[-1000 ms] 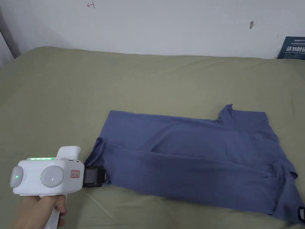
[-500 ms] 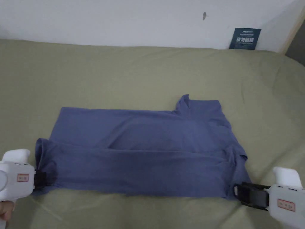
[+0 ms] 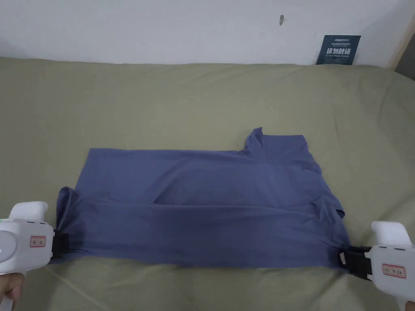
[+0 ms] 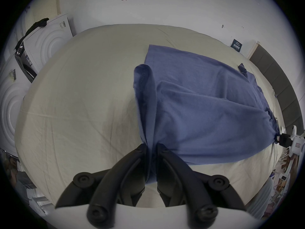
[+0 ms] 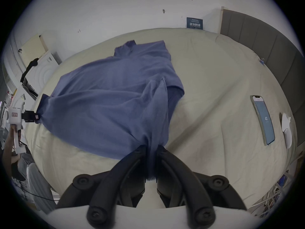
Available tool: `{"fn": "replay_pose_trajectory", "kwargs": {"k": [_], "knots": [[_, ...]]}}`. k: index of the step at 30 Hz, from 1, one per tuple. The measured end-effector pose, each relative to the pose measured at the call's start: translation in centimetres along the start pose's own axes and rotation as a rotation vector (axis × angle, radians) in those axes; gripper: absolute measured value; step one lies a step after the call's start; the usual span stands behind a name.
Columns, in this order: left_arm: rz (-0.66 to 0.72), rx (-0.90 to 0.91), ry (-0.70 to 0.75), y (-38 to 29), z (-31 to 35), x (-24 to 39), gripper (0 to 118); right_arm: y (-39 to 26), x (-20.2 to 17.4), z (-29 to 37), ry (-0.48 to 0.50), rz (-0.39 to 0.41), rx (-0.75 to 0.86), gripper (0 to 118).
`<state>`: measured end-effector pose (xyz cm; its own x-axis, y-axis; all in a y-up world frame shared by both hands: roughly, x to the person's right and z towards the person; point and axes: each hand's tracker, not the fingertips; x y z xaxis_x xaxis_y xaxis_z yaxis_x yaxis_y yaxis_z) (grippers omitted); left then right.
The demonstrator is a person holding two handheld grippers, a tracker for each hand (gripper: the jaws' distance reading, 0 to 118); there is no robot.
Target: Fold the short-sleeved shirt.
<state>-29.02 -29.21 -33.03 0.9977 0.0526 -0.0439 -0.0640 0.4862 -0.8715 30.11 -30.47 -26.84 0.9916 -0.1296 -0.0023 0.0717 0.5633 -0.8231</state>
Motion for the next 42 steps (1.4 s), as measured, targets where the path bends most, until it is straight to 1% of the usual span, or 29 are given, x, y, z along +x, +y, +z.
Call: {"fn": "replay_pose_trajectory", "kwargs": {"k": [2,6,10,14,18,20,26,27,28,29,30,31,32,33,36,37,38,39,40,41,42], "knots": [[-0.013,0.009,0.023,-0.1,0.7,0.1,10,-0.1,-0.1,1.0,0.008,0.006,0.016,12],[-0.035,0.004,0.021,-0.6,2.4,0.1,9,-0.4,-0.4,2.8,0.010,0.058,0.025,12],[-0.042,-0.011,0.016,-2.2,4.1,-0.5,9,-1.4,-0.4,4.9,0.022,0.063,0.021,12],[-0.042,-0.024,0.002,-5.8,6.9,-1.2,9,-4.3,-0.5,7.0,0.033,0.070,0.004,12],[-0.015,-0.035,-0.028,-10.0,9.0,-2.3,9,-7.8,-0.9,8.5,0.041,0.065,-0.024,12],[0.013,-0.045,-0.045,-11.3,9.2,-2.8,9,-9.1,-0.7,8.3,0.048,0.043,-0.040,12],[0.033,-0.050,-0.049,-12.8,8.9,-3.4,9,-10.1,-0.7,7.8,0.050,0.003,-0.053,13],[0.035,-0.042,-0.055,-12.7,8.7,-3.6,9,-10.0,-0.6,7.9,0.055,-0.015,-0.055,14],[0.039,-0.034,-0.061,-12.6,8.7,-3.8,9,-9.9,-0.6,8.0,0.056,-0.035,-0.063,27],[0.037,-0.031,-0.084,-12.6,8.9,-3.9,23,-9.7,-0.8,8.2,0.040,-0.049,-0.066,65],[0.021,-0.033,-0.081,-12.4,8.9,-4.1,59,-9.7,-0.9,8.4,0.043,-0.045,-0.057,98],[-0.005,-0.025,-0.075,-12.4,8.7,-4.3,97,-9.6,-1.0,8.8,0.056,-0.044,-0.043,117],[-0.016,-0.010,-0.051,-12.2,8.8,-4.4,118,-9.3,-1.0,9.2,0.069,-0.049,-0.019,117],[-0.008,0.044,-0.042,-11.8,9.5,-4.7,118,-8.8,-1.2,9.6,0.073,-0.053,-0.003,116],[0.029,0.089,-0.042,-9.6,10.3,-4.7,118,-7.1,-1.8,10.1,0.084,-0.082,0.025,115],[0.030,0.110,-0.046,-8.6,10.4,-4.6,118,-6.3,-2.2,10.1,0.082,-0.078,0.032,112],[0.019,0.114,-0.049,-7.5,10.4,-4.2,113,-5.4,-2.7,10.0,0.071,-0.065,0.055,100],[0.014,0.127,-0.041,-6.3,10.3,-3.7,104,-4.4,-3.0,9.8,0.056,-0.046,0.093,81],[0.013,0.135,-0.037,-5.0,9.9,-3.4,90,-3.4,-3.1,9.6,0.043,-0.035,0.103,58],[0.010,0.145,-0.041,-3.5,9.3,-3.2,67,-2.3,-3.4,9.1,0.018,-0.034,0.116,26],[0.010,0.148,-0.039,-2.0,8.4,-2.9,44,-1.2,-3.6,8.4,0.011,-0.029,0.123,13]]}}
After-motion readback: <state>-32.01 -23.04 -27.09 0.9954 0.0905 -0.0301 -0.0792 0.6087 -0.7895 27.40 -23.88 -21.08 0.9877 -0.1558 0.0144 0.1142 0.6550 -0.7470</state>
